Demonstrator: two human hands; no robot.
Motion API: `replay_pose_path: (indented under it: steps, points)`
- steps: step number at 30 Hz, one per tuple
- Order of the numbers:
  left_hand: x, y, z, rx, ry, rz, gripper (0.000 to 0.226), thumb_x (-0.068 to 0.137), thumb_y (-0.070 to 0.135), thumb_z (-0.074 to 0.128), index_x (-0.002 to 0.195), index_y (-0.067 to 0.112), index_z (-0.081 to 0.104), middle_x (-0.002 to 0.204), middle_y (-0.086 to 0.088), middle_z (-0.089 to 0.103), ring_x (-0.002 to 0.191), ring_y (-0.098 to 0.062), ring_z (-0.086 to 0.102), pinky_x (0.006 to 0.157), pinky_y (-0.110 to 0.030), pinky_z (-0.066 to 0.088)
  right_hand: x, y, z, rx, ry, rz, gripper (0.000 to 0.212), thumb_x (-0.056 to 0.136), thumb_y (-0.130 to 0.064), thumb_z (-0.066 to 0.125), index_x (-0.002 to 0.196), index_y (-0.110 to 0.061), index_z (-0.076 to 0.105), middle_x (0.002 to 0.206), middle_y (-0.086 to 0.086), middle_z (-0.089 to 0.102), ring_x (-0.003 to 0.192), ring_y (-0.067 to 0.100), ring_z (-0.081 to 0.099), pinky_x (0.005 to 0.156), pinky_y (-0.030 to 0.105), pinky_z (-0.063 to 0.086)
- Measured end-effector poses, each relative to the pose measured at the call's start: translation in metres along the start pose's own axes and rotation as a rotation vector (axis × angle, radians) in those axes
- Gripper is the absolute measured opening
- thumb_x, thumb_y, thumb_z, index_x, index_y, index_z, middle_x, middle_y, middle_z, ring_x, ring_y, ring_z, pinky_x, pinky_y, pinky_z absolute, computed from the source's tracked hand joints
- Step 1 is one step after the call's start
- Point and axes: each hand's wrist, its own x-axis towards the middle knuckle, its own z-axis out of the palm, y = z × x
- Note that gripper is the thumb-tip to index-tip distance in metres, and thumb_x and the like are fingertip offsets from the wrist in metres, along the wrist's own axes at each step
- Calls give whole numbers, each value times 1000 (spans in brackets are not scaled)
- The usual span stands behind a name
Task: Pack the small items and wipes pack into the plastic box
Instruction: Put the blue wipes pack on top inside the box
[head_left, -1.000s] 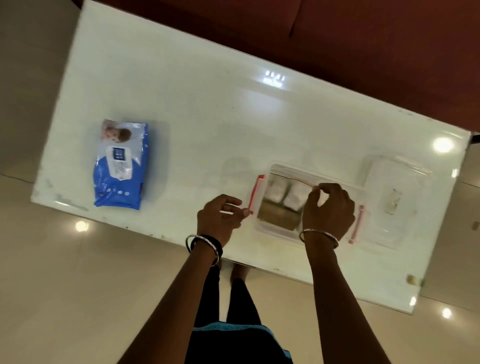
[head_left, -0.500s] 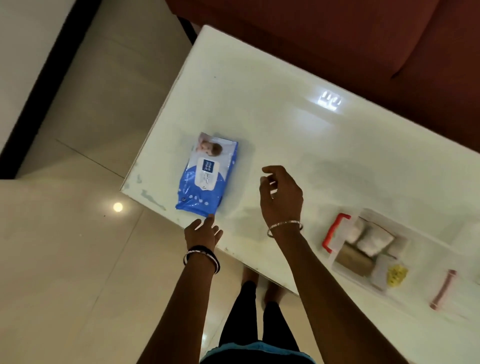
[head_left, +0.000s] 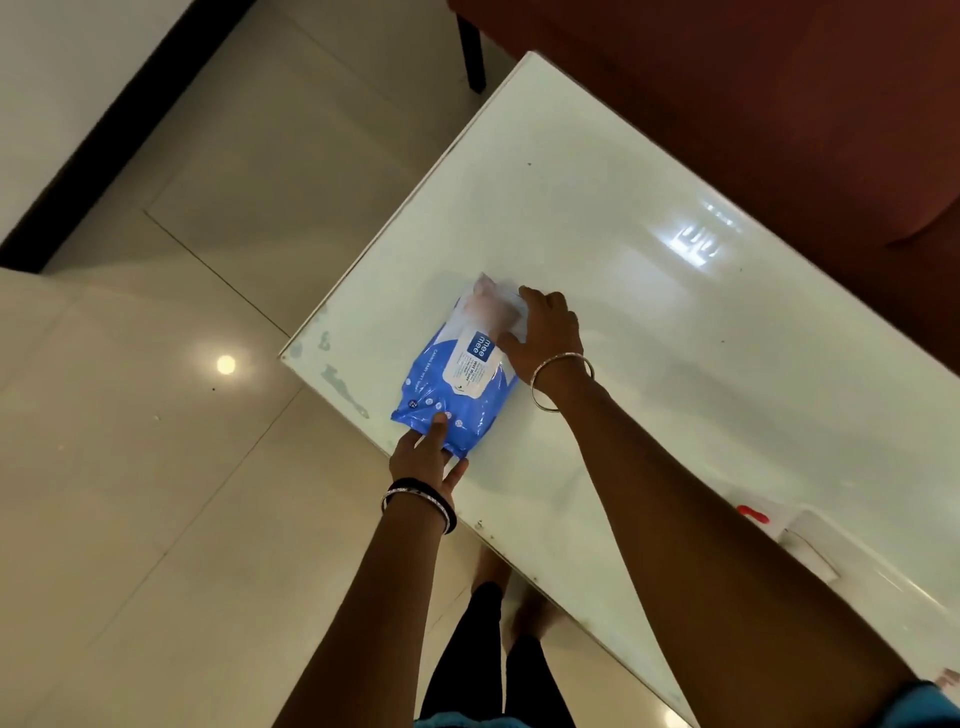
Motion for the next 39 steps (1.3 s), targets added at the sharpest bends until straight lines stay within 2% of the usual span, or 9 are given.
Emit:
replay_pose_path:
  steps: [4, 8, 12, 18, 21, 23, 31, 35, 39]
  points:
    - [6, 6, -11, 14, -21, 32, 32, 87, 43, 62, 113, 25, 59, 126, -4, 60, 118, -25, 55, 81, -37, 51, 2, 13, -1, 202, -33, 91, 58, 79, -37, 79, 126, -9, 59, 122, 15, 64, 110, 30, 61, 94, 36, 49]
    - [6, 11, -17, 18, -48, 73, 22, 86, 43, 63, 98, 24, 62, 124, -3, 64, 117, -23, 58, 81, -36, 51, -12, 33, -4, 411, -111, 181, 31, 77, -39, 81, 73, -13, 65, 77, 12, 64, 71, 26, 57, 61, 30, 45]
    - [-4, 9, -17, -27, -105, 138, 19, 88, 33, 64, 97, 17, 59, 118, -10, 67, 112, -27, 63, 82, -37, 54, -46, 51, -9, 694, -70, 270, 44, 77, -31, 82, 89, 9, 66, 79, 27, 62, 73, 27, 54, 64, 35, 44]
    - [-36, -2, -11, -4, -192, 223, 8, 91, 28, 61, 91, 20, 64, 101, -3, 72, 94, -21, 68, 74, -34, 58, -118, 77, -19, 929, 35, 351, 35, 79, -24, 81, 98, 0, 65, 99, 20, 73, 90, 39, 69, 74, 46, 58]
    - [-57, -13, -8, 45, -234, 221, 8, 90, 26, 61, 85, 21, 65, 95, -1, 74, 89, -18, 69, 71, -32, 58, -157, 93, -29, 988, 136, 366, 40, 75, -23, 84, 105, -6, 63, 101, 10, 74, 91, 27, 72, 66, 31, 59]
    - [-73, -23, -2, 91, -286, 212, 7, 90, 24, 61, 86, 20, 64, 94, 0, 75, 90, -19, 69, 75, -34, 57, -183, 106, -38, 1037, 198, 380, 43, 74, -21, 85, 109, -9, 64, 104, 9, 75, 93, 25, 73, 70, 32, 60]
    - [-135, -75, 49, 387, -489, 274, 13, 88, 21, 64, 95, 10, 69, 95, -10, 75, 85, -23, 71, 79, -38, 55, -288, 169, -70, 1101, 447, 495, 38, 70, -40, 79, 99, -15, 73, 96, 7, 79, 92, 29, 75, 79, 46, 60]
    - [-163, -116, 83, 620, -517, 374, 22, 88, 18, 65, 102, 2, 64, 85, -9, 76, 78, -23, 72, 75, -39, 57, -334, 210, -77, 1137, 611, 587, 8, 84, -27, 73, 88, -21, 76, 89, 1, 79, 91, 30, 73, 80, 48, 57]
    - [-179, -155, 111, 882, -515, 485, 18, 92, 26, 58, 100, 10, 61, 95, -14, 74, 87, -29, 70, 81, -40, 56, -359, 244, -76, 1121, 741, 708, 14, 90, -26, 69, 79, -18, 73, 84, 10, 73, 85, 28, 63, 76, 45, 49]
